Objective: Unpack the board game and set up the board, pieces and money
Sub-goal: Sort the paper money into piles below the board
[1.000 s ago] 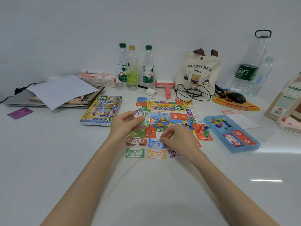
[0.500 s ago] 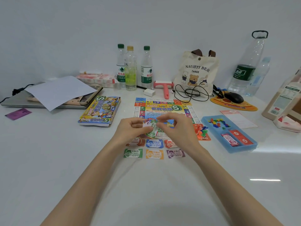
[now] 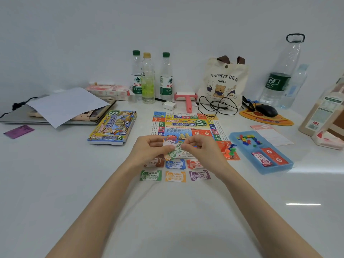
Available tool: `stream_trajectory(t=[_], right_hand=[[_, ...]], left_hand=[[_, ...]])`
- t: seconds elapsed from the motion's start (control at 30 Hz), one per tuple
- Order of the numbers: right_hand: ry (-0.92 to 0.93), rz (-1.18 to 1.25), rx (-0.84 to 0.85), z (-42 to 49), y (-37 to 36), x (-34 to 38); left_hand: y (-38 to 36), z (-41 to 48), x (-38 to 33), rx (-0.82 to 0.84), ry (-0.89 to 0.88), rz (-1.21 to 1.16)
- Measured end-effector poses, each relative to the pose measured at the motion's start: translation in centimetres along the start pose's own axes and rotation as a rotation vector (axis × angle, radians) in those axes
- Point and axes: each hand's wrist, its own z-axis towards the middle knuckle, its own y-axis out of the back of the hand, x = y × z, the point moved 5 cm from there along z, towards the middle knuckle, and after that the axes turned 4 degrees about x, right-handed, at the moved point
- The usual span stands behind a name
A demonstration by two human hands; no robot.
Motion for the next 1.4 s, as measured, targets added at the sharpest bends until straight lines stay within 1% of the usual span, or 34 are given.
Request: stream_trajectory(t=[0.13, 0.23, 0.37, 0.47, 0.53, 0.6, 0.67, 0.7, 0.87, 1.0, 1.17, 1.4], right_hand=[[-0.008, -0.008, -0.049, -0.2, 0.2, 0.1], [-0.003, -0.073, -0.082, -0.3, 0.3, 0.4], [0.035, -0.113, -0.11, -0.4, 0.2, 0.9], [0.055, -0.138, -0.102, -0.5, 0.1, 1.1], [0.032, -0.083, -0.107, -0.5, 0.3, 1.0], [-0.02, 0.039, -0.095, -0.7, 0.3, 0.9], [-0.068, 0.125, -0.053, -0.8, -0.3, 0.9], [-0.083, 0.123, -0.027, -0.9, -0.7, 0.9], [-0.118, -0.012, 0.148, -1.1, -3.6, 1.4], [-0.122, -0.097, 0.206, -0.9, -5.5, 1.8], [-0.123, -0.152, 0.207, -0.8, -6.6, 1.6], [-0.032, -0.313, 0.148, -1.1, -7.1, 1.4]], left_hand=[[0.3, 0.3, 0.2, 0.003, 0.018, 0.0], [0.5, 0.3, 0.1, -0.016, 0.021, -0.017], [0.8, 0.3, 0.2, -0.019, 0.044, -0.144], [1.4, 0.4, 0.3, -0.08, 0.048, -0.23], [2.1, 0.6, 0.6, -0.13, 0.057, -0.3], [2.8, 0.9, 0.8, -0.177, 0.06, -0.369], [3.7, 1.0, 0.8, -0.216, 0.05, -0.415], [4.1, 1.0, 0.8, -0.232, 0.043, -0.429], [5.3, 1.2, 1.0, -0.27, 0.028, -0.441], [5.4, 1.1, 0.8, -0.272, 0.025, -0.44], [5.4, 1.0, 0.7, -0.271, 0.034, -0.451], [5.4, 1.3, 1.0, -0.254, 0.02, -0.435]])
